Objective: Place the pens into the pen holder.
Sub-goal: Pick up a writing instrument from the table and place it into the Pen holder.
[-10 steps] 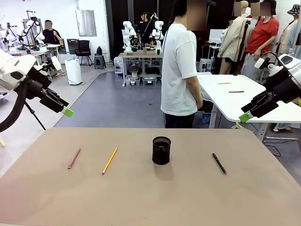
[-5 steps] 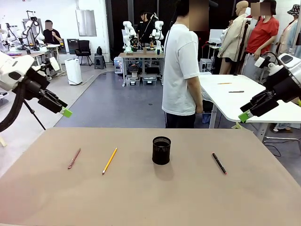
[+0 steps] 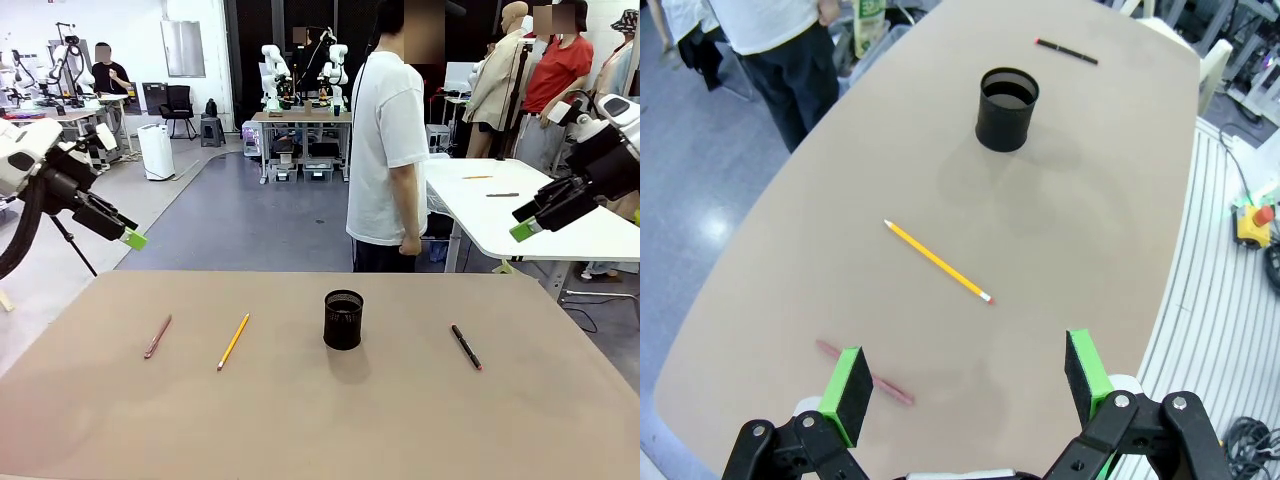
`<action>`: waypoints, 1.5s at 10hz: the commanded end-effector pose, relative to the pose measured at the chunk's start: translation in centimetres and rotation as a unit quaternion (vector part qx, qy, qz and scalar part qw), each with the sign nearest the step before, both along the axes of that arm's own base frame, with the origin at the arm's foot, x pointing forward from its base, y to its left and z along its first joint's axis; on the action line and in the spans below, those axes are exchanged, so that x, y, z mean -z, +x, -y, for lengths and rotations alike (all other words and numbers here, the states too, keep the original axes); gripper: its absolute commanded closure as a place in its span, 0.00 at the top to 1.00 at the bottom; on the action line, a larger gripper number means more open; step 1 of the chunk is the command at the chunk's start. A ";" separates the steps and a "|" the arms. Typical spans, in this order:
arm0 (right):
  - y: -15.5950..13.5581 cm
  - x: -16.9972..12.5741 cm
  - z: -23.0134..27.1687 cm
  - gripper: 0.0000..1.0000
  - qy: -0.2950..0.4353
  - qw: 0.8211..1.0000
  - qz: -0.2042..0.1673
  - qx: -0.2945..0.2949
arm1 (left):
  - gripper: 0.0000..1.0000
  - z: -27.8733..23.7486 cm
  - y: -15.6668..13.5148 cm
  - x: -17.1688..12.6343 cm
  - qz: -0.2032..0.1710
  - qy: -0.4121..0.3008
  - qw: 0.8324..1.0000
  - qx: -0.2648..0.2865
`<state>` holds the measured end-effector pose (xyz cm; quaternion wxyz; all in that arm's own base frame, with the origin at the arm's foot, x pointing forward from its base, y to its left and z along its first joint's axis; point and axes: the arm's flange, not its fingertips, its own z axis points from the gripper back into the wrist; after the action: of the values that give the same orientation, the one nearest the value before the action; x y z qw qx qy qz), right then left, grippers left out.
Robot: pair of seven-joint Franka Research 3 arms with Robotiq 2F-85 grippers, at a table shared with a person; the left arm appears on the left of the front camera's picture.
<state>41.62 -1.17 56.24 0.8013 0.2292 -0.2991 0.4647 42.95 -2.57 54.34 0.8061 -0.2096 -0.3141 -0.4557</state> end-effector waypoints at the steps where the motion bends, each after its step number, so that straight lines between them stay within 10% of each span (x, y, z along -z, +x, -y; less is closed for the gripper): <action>1: -0.1 0.1 -0.1 1.00 0.004 1.000 -0.007 0.001 | 1.00 0.0 0.0 -0.1 0.001 0.002 1.000 0.001; 7: -0.1 0.1 -0.1 1.00 0.004 1.000 -0.007 0.001 | 1.00 0.1 0.0 0.0 0.001 0.003 1.000 -0.001; 11: -0.1 0.1 -0.1 1.00 0.004 1.000 -0.007 0.001 | 1.00 6.8 2.9 1.8 -0.119 0.093 0.980 -0.130; 15: -0.1 0.1 -0.1 1.00 0.004 1.000 -0.007 0.001 | 1.00 10.4 6.4 6.3 -0.148 0.172 0.946 -0.231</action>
<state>41.52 -1.06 56.04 0.8027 0.2302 -0.2937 0.4652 48.15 -12.37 47.85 0.9395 -0.0850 -0.1682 -0.2860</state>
